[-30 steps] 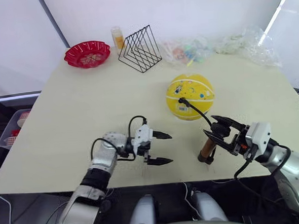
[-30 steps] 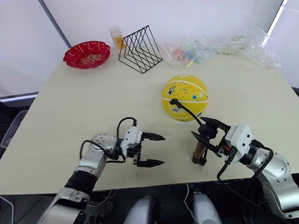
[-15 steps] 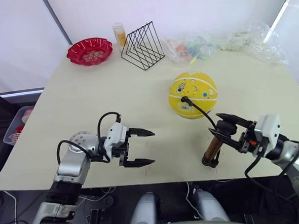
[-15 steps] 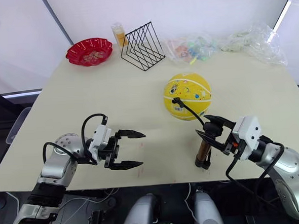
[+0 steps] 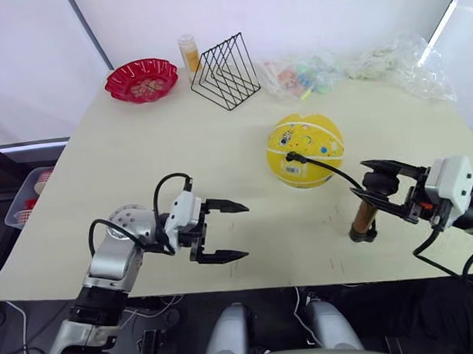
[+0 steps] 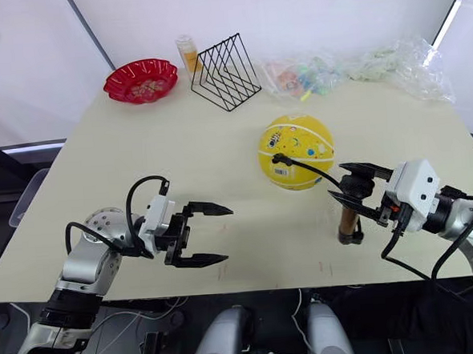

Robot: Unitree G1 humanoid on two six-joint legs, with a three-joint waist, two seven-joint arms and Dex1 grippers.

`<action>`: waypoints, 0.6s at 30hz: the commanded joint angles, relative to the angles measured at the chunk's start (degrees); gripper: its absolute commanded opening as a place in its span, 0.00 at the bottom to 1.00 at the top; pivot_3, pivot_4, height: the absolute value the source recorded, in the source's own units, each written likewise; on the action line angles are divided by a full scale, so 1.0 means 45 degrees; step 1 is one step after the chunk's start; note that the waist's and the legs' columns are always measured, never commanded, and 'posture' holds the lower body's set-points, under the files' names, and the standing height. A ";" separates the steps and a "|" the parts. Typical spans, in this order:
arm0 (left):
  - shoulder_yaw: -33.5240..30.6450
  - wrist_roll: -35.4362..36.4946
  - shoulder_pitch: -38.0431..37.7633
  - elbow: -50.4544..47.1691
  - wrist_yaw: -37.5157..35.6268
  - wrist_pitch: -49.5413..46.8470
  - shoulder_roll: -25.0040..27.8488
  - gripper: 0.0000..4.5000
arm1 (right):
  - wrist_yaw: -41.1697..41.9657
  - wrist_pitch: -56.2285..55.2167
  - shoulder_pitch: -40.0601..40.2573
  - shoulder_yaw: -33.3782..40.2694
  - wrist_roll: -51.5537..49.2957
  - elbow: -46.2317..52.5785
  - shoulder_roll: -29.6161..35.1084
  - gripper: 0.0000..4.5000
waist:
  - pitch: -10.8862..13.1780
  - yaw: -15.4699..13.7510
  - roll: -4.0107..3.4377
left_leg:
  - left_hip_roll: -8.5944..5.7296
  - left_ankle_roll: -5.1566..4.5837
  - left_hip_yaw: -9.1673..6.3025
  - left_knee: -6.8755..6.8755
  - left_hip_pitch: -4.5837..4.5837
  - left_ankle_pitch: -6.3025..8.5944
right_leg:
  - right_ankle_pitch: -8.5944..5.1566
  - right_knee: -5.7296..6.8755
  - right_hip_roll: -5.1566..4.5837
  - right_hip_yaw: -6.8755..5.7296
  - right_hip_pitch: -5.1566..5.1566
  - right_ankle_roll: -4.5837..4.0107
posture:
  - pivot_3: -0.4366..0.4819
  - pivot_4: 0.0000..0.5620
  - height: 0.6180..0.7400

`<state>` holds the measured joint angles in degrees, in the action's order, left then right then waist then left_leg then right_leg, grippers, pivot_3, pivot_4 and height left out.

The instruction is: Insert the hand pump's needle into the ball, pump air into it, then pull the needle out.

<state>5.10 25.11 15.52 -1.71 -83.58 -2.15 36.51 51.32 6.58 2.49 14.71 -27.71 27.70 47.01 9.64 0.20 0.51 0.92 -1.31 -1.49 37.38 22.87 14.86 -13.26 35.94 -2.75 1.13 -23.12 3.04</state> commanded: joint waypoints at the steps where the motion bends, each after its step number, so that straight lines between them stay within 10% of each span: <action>1: -0.0111 0.0353 0.0075 -0.0457 0.0042 -0.0060 -0.0018 1.00 | 0.0198 -0.0527 -0.0179 0.0509 0.0112 0.0072 0.0098 0.43 | 0.0000 0.0002 0.0000 | 0.0000 0.0000 0.0000 0.0000 0.0000 0.0000 | 0.0000 0.0001 0.0000 0.0000 0.0000 0.0000 | 0.48 0.27 1.00; 18: -0.0561 0.1136 0.0026 -0.1226 0.1294 -0.1006 -0.0078 1.00 | -0.0159 -0.7486 -0.2224 -0.1620 0.6817 -0.4946 0.1106 0.43 | 0.0003 0.0078 -0.0002 | -0.0012 0.0011 0.0019 0.0032 -0.0020 -0.0008 | 0.0003 0.0074 0.0001 0.0026 -0.0002 0.0004 | 0.48 0.27 1.00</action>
<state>3.94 28.99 15.57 -4.61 -77.97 -6.92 35.88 51.88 -24.12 -6.59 6.83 1.90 5.82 50.93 9.65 0.55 0.50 0.86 -1.25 -1.41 37.54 22.76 14.82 -13.25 36.33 -2.74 1.27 -23.13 3.06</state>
